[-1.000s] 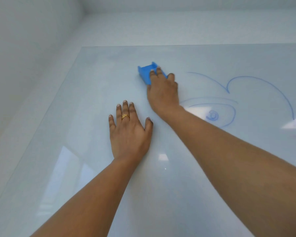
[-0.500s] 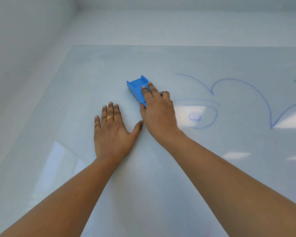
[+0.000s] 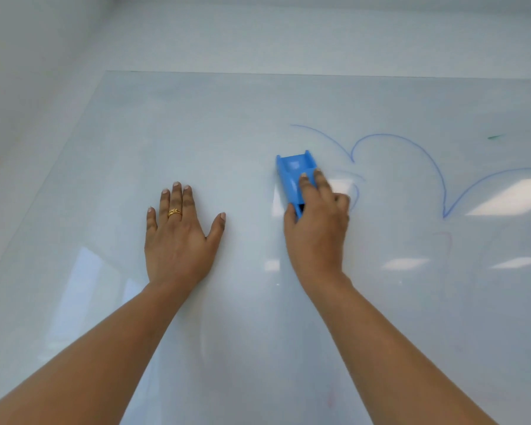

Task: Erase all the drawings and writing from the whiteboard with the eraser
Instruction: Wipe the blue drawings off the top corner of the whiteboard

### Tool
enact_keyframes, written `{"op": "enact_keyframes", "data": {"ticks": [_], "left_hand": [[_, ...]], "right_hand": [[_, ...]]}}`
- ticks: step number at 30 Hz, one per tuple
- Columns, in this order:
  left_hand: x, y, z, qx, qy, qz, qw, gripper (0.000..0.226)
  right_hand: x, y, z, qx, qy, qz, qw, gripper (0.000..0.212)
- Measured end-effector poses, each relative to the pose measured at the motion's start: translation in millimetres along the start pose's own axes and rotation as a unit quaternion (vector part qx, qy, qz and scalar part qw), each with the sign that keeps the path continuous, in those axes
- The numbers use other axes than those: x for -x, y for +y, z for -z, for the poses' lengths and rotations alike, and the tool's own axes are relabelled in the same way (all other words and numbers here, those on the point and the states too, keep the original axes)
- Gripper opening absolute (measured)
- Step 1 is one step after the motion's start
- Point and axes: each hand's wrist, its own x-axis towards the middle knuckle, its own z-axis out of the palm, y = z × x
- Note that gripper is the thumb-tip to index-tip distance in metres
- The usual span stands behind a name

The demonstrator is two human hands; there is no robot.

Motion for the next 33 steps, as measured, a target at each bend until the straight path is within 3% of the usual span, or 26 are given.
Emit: {"op": "enact_keyframes", "data": {"ticks": [3, 9, 14, 24, 28, 33], "left_hand": [[1.4, 0.4, 0.1, -0.001, 0.004, 0.004, 1.000, 0.074], [3.3, -0.8, 0.6, 0.002, 0.005, 0.000, 1.000, 0.073], [4.3, -4.0, 0.6, -0.003, 0.002, -0.006, 1.000, 0.071], [9.0, -6.2, 3.1, -0.014, 0.000, -0.016, 1.000, 0.073], [9.0, -6.3, 2.2, -0.018, 0.008, -0.020, 1.000, 0.091], [6.9, -5.6, 3.2, -0.031, 0.015, -0.023, 0.999, 0.092]], "right_hand": [[18.4, -13.8, -10.2, -0.034, 0.003, 0.092, 0.995, 0.049], [27.4, -6.8, -3.6, -0.037, -0.048, 0.170, 0.984, 0.047], [2.9, 29.2, 15.7, -0.020, -0.006, 0.116, 0.993, 0.047], [-21.2, 79.6, 44.8, 0.058, 0.045, -0.073, 0.995, 0.051], [-20.6, 64.3, 35.7, 0.095, 0.030, -0.075, 0.992, 0.052], [-20.0, 30.1, 20.2, 0.113, -0.028, -0.003, 0.993, 0.054]]}}
